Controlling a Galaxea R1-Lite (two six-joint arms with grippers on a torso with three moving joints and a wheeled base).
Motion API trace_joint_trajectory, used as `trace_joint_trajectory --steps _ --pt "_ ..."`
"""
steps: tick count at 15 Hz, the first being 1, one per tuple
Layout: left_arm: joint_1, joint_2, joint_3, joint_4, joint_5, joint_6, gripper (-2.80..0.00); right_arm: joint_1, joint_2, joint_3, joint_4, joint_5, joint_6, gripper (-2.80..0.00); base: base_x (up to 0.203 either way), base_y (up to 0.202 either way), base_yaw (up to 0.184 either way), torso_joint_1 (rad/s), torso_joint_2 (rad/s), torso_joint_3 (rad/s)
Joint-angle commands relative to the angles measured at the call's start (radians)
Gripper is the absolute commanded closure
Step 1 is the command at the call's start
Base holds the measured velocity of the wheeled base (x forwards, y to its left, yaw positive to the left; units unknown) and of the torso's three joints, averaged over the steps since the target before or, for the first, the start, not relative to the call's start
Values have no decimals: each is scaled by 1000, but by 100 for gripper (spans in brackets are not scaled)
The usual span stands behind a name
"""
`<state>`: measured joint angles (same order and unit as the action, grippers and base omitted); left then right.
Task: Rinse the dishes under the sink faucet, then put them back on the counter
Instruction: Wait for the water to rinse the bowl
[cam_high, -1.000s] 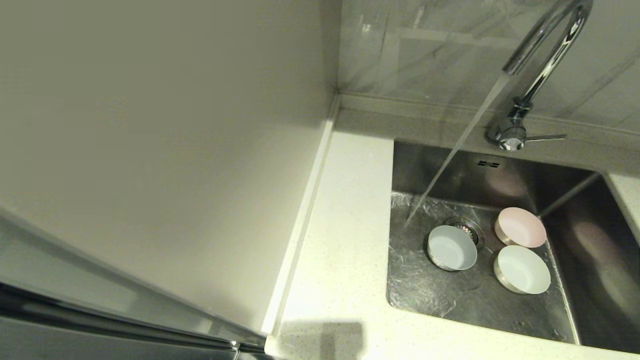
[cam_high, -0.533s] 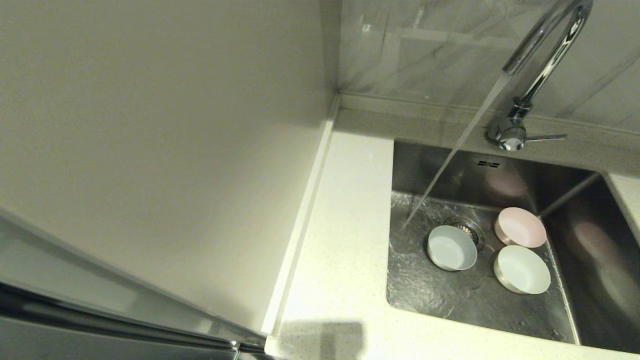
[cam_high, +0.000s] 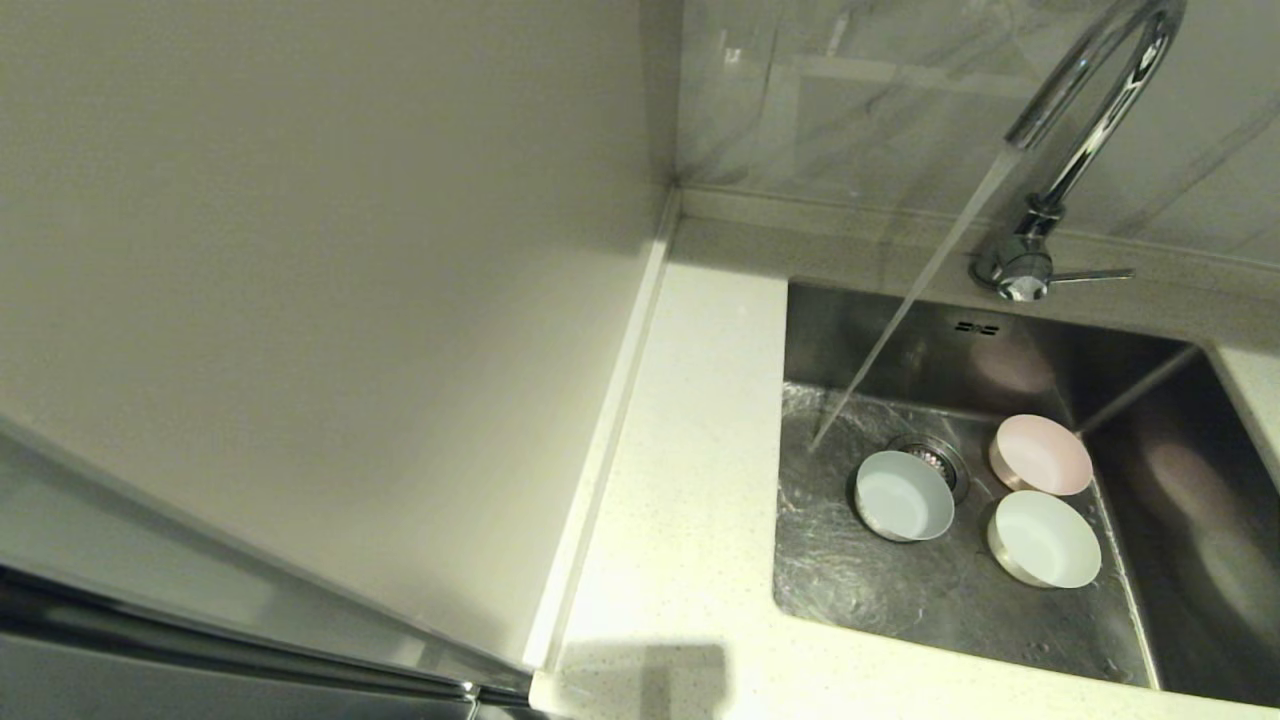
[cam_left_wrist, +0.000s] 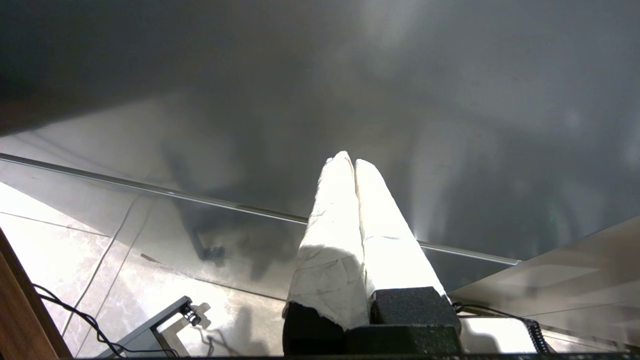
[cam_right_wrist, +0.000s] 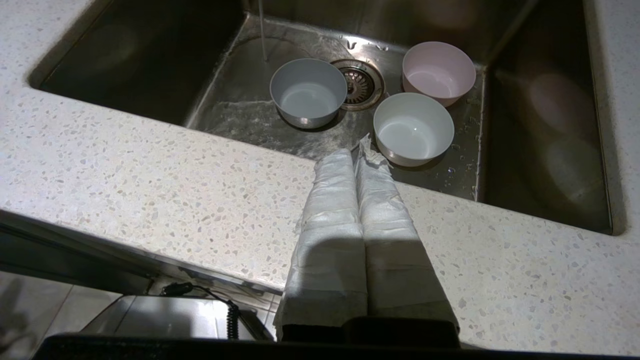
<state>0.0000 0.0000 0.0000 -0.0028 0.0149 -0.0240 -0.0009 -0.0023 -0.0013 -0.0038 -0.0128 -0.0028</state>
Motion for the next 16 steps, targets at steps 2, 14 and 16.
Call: trace_joint_trajectory --steps 2,14,16 --pt "0 -3 0 0 0 0 0 1 2 0 -1 0 0 0 0 0 0 0 0 0" --pt "0 -3 0 0 1 -1 0 0 2 0 -1 -1 0 0 0 0 0 0 0 0" --pt "-1 -4 0 0 0 -1 0 0 2 1 -1 0 0 0 0 0 0 0 0 0"
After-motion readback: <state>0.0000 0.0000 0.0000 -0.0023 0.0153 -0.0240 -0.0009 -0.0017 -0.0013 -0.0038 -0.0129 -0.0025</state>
